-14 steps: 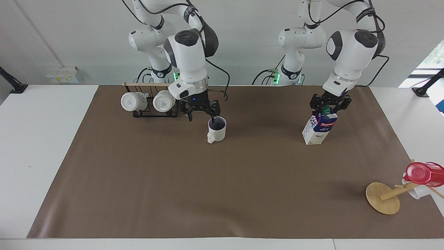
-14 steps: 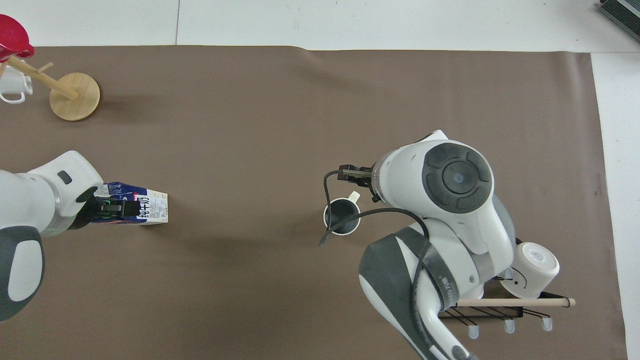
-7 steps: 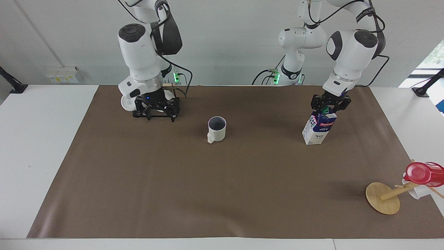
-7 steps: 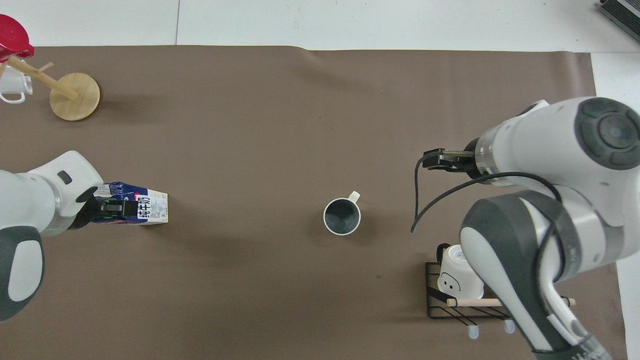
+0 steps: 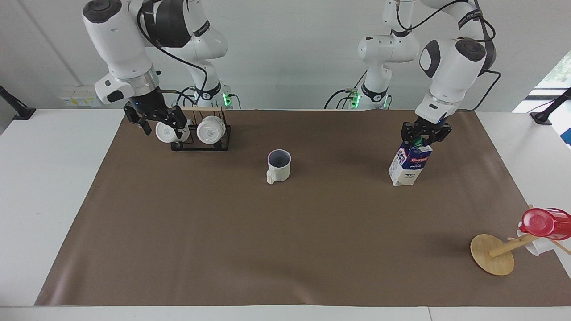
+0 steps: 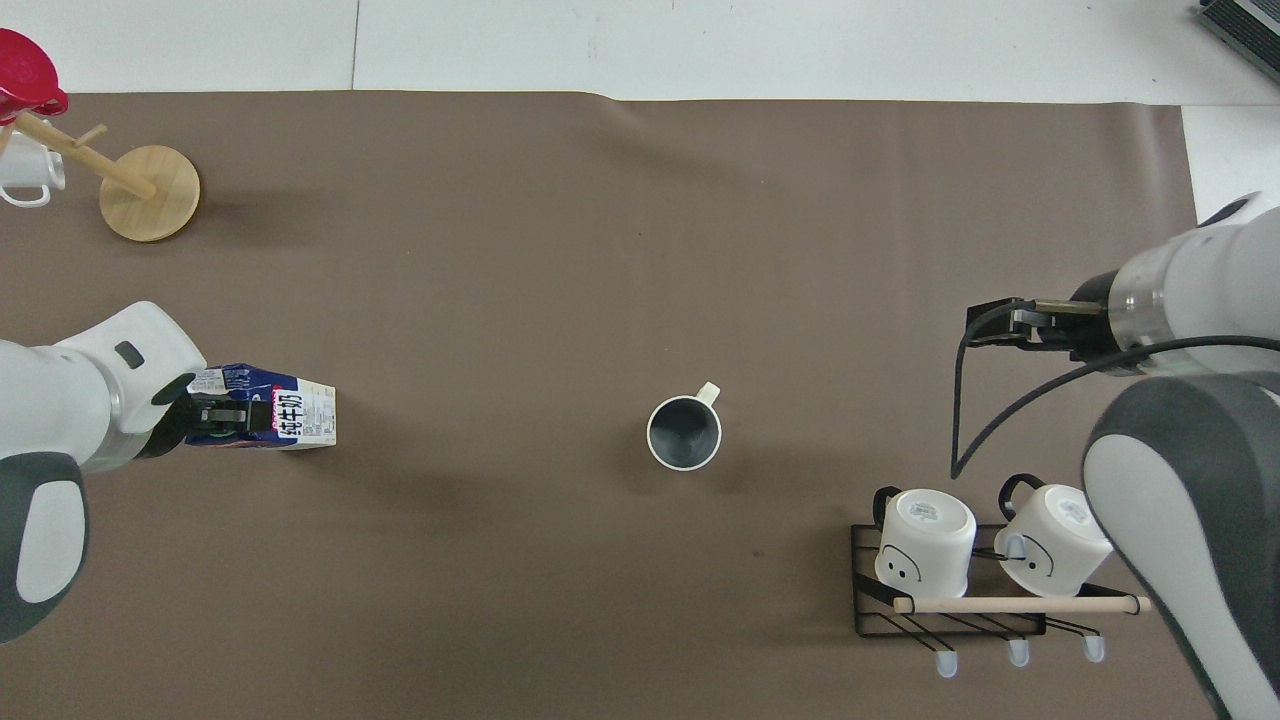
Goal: Place cup and milk on table
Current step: 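Set the mug down mid-table and withdraw the right gripper to rest, then carry the milk carton with the left gripper beside the black mug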
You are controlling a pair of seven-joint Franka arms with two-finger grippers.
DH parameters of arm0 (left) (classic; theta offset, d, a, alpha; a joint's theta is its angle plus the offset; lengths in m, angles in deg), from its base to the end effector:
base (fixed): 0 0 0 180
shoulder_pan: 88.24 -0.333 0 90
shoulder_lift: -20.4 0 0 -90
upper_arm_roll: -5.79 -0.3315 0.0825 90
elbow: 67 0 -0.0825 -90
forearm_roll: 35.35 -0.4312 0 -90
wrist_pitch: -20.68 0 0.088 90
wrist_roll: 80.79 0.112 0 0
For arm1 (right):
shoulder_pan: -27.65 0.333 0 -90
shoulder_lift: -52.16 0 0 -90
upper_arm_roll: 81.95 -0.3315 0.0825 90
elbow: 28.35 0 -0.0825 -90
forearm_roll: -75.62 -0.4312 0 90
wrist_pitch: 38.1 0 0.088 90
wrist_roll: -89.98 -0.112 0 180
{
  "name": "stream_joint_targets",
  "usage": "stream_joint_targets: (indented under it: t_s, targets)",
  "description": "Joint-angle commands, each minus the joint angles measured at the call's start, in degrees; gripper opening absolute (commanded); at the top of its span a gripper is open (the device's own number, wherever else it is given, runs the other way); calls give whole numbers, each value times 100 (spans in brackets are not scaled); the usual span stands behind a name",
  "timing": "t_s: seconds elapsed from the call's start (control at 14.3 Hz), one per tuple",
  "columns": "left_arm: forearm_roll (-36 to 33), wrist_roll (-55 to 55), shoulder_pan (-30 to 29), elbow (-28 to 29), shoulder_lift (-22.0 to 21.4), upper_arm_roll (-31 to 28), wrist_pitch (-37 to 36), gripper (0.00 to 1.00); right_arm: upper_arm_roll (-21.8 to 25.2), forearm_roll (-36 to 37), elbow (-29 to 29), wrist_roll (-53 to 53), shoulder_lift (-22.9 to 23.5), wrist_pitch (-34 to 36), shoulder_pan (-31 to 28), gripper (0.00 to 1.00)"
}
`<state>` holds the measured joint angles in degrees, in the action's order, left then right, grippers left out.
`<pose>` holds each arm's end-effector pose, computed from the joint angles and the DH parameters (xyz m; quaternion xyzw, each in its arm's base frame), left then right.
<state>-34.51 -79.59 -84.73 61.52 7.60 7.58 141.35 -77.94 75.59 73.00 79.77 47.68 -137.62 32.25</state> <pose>0.5263 -0.0500 0.4577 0.9977 -0.0529 0.0430 0.0045 0.5874 0.0048 0.5923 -0.9962 0.0838 -0.0226 0.0051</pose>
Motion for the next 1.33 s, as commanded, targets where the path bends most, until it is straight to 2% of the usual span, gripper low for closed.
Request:
stream_joint_targets:
  t_s: [0.0, 0.35, 0.56, 0.7, 0.84, 1.05, 1.26]
  targets:
    - [-83, 4, 62, 16, -91, -47, 45, 63, -49, -41, -466, 221, 18, 493, -126, 100]
    - [-83, -267, 158, -423, -30, -30, -342, 63, 135, -24, -1169, 221, -44, 1266, -161, 100]
    - [-74, -1257, 771, -581, -30, -30, -623, 62, 345, -7, -1556, 387, -44, 1715, -161, 100]
    - [-74, -1953, 1228, -739, -12, -30, -746, 62, 311, 195, -1557, 703, -44, 1664, -144, 100]
    - [-74, -2429, 1642, -880, 75, -30, -773, 62, 267, 82, -1522, 661, 0, 1646, -100, 100]
    - [-13, -2510, 1880, -1135, 242, -12, -738, 61, 258, 90, -1198, 556, -34, 1383, -21, 100]
    - [5, -2545, 2100, -1259, 383, 5, -642, 60, 258, 90, -1188, 538, -35, 1338, -3, 100]
